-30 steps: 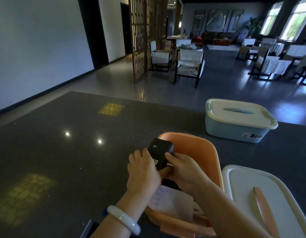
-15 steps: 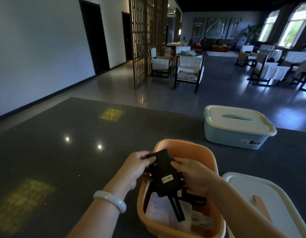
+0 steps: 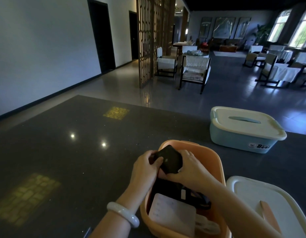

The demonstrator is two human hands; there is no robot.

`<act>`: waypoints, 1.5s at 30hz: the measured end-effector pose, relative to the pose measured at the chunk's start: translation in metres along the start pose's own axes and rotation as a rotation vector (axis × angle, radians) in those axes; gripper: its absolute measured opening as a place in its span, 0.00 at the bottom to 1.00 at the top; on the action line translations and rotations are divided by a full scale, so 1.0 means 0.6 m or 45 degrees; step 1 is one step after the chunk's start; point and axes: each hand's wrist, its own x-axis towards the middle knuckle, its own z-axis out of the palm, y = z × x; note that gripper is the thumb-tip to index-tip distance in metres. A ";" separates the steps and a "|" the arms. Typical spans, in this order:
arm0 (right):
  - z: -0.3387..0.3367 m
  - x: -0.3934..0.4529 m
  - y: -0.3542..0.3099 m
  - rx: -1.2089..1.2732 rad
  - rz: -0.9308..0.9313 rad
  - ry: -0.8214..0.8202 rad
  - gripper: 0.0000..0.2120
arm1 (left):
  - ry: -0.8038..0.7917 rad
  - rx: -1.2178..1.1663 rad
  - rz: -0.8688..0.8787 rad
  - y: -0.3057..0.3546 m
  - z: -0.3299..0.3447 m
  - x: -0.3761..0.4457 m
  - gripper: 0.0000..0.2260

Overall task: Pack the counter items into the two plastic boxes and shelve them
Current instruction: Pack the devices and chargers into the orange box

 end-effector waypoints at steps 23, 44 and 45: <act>0.047 0.009 0.083 -0.018 -0.057 -0.436 0.29 | -0.223 0.029 -0.190 -0.078 0.017 -0.011 0.15; 0.043 0.003 0.079 -0.084 -0.083 -0.535 0.34 | -0.213 0.070 -0.184 -0.082 0.020 -0.009 0.22; 0.042 0.003 0.078 -0.084 -0.083 -0.541 0.34 | -0.216 0.068 -0.181 -0.081 0.020 -0.009 0.22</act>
